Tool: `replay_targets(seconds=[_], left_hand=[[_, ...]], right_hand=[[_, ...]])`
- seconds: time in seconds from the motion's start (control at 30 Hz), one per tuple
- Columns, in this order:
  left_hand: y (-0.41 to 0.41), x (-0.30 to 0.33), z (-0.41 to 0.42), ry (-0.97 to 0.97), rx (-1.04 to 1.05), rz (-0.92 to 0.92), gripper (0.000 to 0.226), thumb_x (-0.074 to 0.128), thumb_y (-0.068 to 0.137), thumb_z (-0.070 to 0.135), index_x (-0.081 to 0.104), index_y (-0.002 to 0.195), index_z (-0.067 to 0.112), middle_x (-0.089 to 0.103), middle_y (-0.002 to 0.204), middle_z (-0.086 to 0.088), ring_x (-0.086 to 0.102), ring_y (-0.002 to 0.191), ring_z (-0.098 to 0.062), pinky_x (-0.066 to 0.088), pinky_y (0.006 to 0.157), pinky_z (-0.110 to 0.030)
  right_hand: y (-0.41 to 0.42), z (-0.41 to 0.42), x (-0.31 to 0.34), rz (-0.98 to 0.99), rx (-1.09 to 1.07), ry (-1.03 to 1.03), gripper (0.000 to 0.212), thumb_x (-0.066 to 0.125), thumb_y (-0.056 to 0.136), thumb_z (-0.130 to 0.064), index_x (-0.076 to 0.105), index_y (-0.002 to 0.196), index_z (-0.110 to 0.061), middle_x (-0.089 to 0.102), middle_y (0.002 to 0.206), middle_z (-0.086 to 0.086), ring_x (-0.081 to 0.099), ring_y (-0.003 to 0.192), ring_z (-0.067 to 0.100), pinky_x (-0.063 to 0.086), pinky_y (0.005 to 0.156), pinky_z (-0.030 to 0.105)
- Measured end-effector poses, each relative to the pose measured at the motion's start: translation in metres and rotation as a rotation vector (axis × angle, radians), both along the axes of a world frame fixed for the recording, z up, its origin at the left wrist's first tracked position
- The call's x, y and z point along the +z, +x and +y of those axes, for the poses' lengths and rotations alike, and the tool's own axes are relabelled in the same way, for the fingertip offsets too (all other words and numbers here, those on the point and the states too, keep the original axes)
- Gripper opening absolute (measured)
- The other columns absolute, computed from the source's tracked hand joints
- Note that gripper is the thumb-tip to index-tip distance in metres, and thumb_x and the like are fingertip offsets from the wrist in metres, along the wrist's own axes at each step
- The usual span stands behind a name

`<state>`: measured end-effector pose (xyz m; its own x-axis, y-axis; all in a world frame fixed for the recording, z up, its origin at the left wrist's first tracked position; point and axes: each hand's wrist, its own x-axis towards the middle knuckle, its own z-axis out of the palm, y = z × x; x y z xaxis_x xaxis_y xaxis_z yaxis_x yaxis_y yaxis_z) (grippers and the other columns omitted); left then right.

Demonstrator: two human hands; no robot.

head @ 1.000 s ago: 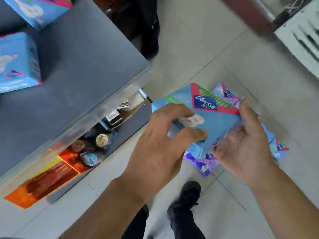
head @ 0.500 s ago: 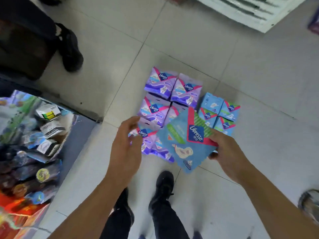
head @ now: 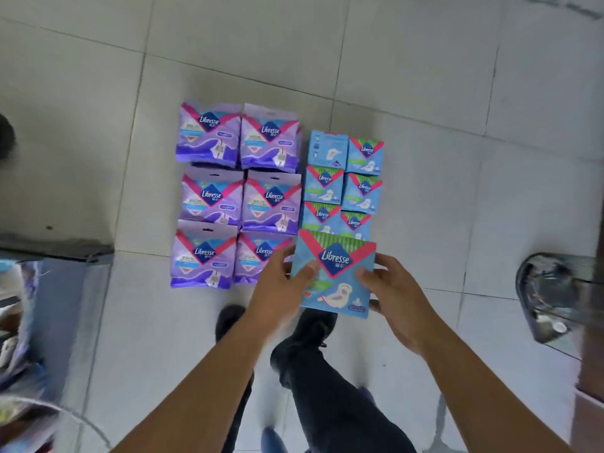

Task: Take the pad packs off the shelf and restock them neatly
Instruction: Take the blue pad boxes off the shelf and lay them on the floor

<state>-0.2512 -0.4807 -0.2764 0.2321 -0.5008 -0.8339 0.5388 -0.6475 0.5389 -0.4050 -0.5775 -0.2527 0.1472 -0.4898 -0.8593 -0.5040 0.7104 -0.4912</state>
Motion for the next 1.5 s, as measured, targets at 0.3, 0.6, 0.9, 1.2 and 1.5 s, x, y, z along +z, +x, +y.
replay_targets(seconds=[0.3,0.6,0.9,1.2,1.5], left_hand=[[-0.077,-0.097,-0.08,0.06,-0.327,-0.177,0.053,0.056,0.082,0.032,0.05,0.134,0.027,0.067,0.117,0.004,0.066,0.103,-0.013,0.054,0.092,-0.04],[-0.122,-0.247,-0.143,0.158,-0.373,-0.61,0.035,0.054,0.094,0.017,0.053,0.129,0.014,0.058,0.128,-0.003,0.055,0.117,-0.018,0.041,0.102,-0.031],[-0.121,-0.296,-0.128,0.159,-0.379,-0.691,0.029,0.054,0.093,0.013,0.057,0.121,0.019,0.059,0.121,0.002,0.055,0.111,-0.01,0.044,0.093,-0.026],[-0.107,-0.225,-0.129,0.126,-0.377,-0.734,0.027,0.053,0.095,0.017,0.058,0.121,0.018,0.061,0.123,0.003,0.054,0.11,-0.009,0.038,0.093,-0.019],[-0.02,-0.032,-0.097,-0.03,-0.378,-1.087,0.037,0.052,0.089,0.026,0.06,0.123,0.016,0.064,0.12,-0.006,0.057,0.11,-0.026,0.047,0.091,-0.039]], right_hand=[[-0.084,-0.07,-0.113,0.033,-0.114,-0.026,0.019,0.067,0.089,-0.019,0.056,0.104,-0.025,0.072,0.105,0.002,0.072,0.089,0.017,0.052,0.066,0.028],[-0.136,-0.135,-0.319,0.119,-0.052,-0.104,0.027,0.067,0.091,-0.02,0.051,0.112,-0.021,0.068,0.113,0.003,0.07,0.093,0.018,0.058,0.076,0.033],[-0.126,-0.138,-0.403,0.185,0.04,-0.203,0.034,0.066,0.091,-0.032,0.055,0.12,-0.018,0.066,0.117,-0.001,0.067,0.098,0.014,0.057,0.076,0.029],[-0.108,-0.129,-0.297,0.309,0.453,-0.506,0.035,0.052,0.099,-0.03,0.053,0.13,-0.015,0.058,0.128,0.002,0.054,0.116,0.018,0.048,0.087,0.029],[-0.005,-0.102,-0.052,0.149,1.01,-1.008,0.04,0.048,0.095,-0.033,0.057,0.129,-0.014,0.06,0.127,0.006,0.053,0.116,0.028,0.05,0.088,0.041]])
